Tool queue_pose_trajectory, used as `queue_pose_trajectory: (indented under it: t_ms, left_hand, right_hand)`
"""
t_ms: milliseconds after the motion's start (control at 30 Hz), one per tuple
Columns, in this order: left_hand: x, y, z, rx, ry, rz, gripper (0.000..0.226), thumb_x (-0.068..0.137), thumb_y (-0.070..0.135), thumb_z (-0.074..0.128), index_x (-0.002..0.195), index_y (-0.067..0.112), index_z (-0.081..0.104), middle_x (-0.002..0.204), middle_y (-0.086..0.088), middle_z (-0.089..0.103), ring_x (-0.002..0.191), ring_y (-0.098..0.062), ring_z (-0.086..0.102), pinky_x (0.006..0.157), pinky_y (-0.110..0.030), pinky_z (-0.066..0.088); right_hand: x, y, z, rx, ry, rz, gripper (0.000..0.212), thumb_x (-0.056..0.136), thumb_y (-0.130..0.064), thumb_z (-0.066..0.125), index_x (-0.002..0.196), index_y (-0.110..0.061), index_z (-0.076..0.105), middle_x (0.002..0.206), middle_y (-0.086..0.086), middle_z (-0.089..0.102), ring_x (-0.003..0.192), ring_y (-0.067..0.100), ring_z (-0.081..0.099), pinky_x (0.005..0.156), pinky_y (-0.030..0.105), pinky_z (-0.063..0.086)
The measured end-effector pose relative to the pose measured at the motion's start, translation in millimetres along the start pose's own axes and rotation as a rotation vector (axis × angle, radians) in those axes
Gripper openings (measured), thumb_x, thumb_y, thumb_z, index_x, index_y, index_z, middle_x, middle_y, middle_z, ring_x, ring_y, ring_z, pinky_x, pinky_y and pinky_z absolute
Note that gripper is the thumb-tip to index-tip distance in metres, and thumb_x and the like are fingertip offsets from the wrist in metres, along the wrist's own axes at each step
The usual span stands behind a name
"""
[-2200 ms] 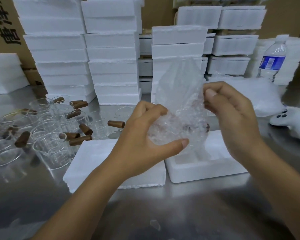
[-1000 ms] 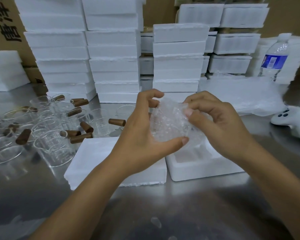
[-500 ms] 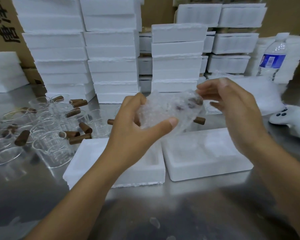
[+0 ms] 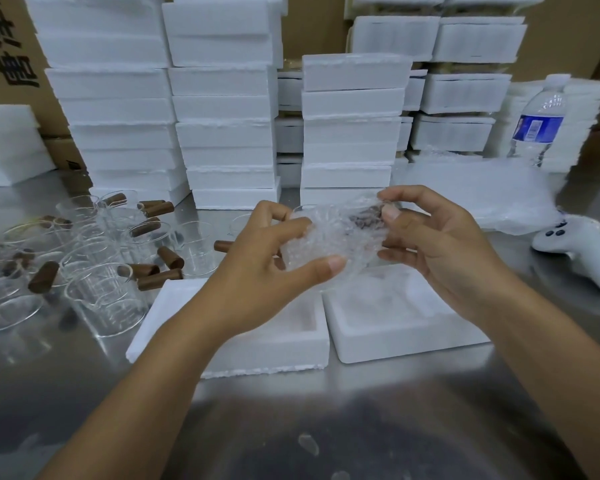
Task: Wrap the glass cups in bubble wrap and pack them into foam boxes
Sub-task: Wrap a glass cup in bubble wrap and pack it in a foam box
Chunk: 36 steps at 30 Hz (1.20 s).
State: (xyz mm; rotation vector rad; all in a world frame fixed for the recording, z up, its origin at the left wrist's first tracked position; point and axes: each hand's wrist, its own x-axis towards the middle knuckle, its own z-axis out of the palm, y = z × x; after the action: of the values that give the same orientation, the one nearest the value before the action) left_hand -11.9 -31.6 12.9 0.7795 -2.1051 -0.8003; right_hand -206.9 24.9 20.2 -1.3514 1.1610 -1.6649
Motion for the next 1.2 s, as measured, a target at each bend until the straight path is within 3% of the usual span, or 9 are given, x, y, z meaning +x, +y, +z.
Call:
queue_pose_trajectory:
  t_ms: [133,233,333,400,500,733,967,1200]
  left_hand:
    - [-1.3,0.4,2.5,0.073,-0.093,-0.002,0.038,0.062,0.070,0.054,0.085,0.040,0.061,0.112,0.011,0.037,0.096,0.002,0.048,0.077,-0.010,0.040]
    - [-2.9,4.6,9.8,0.078,-0.072,0.032,0.034,0.065,0.068,0.056,0.090,0.045,0.054,0.117,0.014,0.037,0.104,0.006,0.046,0.083,-0.009,0.038]
    - [-3.8,11.6,14.9,-0.120,-0.046,0.071,0.044,0.067,0.058,0.072,0.104,0.047,0.050,0.115,0.025,0.049,0.105,0.006,0.053,0.086,-0.005,0.040]
    - [-3.8,13.3,14.7,-0.238,-0.063,0.083,0.054,0.066,0.047,0.080,0.111,0.045,0.050,0.115,0.027,0.054,0.108,0.004,0.058,0.091,-0.008,0.043]
    - [-4.5,13.7,15.6,-0.184,-0.091,0.103,0.056,0.065,0.044,0.077,0.114,0.042,0.051,0.118,0.025,0.056,0.108,0.003,0.058,0.098,-0.019,0.046]
    - [-5.8,9.5,22.3,0.021,-0.122,0.123,0.034,0.077,0.038,0.072,0.104,0.049,0.053,0.114,0.022,0.056,0.104,0.006,0.055,0.095,-0.017,0.043]
    - [-4.9,5.1,23.3,0.055,-0.119,0.128,0.023,0.082,0.036,0.066,0.101,0.046,0.057,0.110,0.021,0.054,0.103,0.004,0.055,0.094,-0.017,0.043]
    - [-3.6,0.4,26.6,0.090,-0.116,0.088,0.012,0.083,0.041,0.061,0.095,0.039,0.063,0.110,0.023,0.059,0.103,0.007,0.053,0.093,-0.016,0.044]
  right_hand:
    - [0.4,1.9,0.5,-0.062,0.003,0.008,0.013,0.078,-0.029,0.062,0.090,-0.023,0.064,0.071,-0.007,0.069,0.068,0.009,0.064,0.066,0.022,0.054]
    - [3.1,-3.2,-6.9,-0.085,-0.025,0.022,0.006,0.081,-0.021,0.062,0.086,-0.017,0.064,0.070,-0.006,0.067,0.067,0.008,0.064,0.062,0.019,0.052]
    - [5.6,-14.1,-25.5,-0.061,-0.028,0.029,0.011,0.072,-0.021,0.063,0.080,-0.013,0.063,0.067,-0.005,0.066,0.060,0.005,0.062,0.058,0.015,0.050]
    - [6.3,-18.0,-39.5,-0.020,-0.002,0.051,0.013,0.070,-0.019,0.062,0.080,-0.011,0.062,0.064,-0.005,0.066,0.056,0.003,0.060,0.054,0.013,0.049]
    - [6.4,-15.0,-52.9,-0.077,-0.005,0.126,0.015,0.069,-0.018,0.062,0.081,-0.009,0.063,0.065,-0.004,0.068,0.055,0.004,0.060,0.053,0.013,0.050]
    - [6.9,-6.8,-60.5,-0.139,-0.079,0.281,0.017,0.064,-0.016,0.067,0.077,-0.006,0.063,0.069,0.003,0.071,0.060,0.008,0.066,0.055,0.016,0.052]
    - [4.7,-5.2,-56.1,-0.165,-0.162,0.353,0.018,0.062,-0.013,0.069,0.075,-0.003,0.061,0.070,0.009,0.069,0.064,0.013,0.068,0.059,0.020,0.056]
    - [3.5,-5.9,-53.6,-0.458,-0.202,0.357,0.025,0.057,-0.023,0.074,0.074,-0.008,0.066,0.072,0.007,0.071,0.066,0.012,0.066,0.067,0.018,0.055]
